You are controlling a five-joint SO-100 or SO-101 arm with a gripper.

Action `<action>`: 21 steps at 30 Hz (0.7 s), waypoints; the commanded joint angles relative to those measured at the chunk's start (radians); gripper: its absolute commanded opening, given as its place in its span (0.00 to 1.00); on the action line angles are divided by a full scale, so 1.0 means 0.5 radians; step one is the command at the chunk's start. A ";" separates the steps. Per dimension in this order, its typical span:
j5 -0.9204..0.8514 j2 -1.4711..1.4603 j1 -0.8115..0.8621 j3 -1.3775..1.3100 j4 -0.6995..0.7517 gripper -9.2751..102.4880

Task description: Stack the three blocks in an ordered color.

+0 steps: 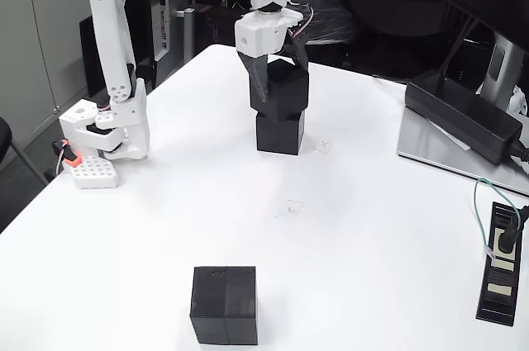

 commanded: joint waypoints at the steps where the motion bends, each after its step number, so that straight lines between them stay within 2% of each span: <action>1: 0.006 0.009 0.009 -0.037 -0.015 0.36; 21: -0.009 0.000 0.009 -0.028 -0.018 0.36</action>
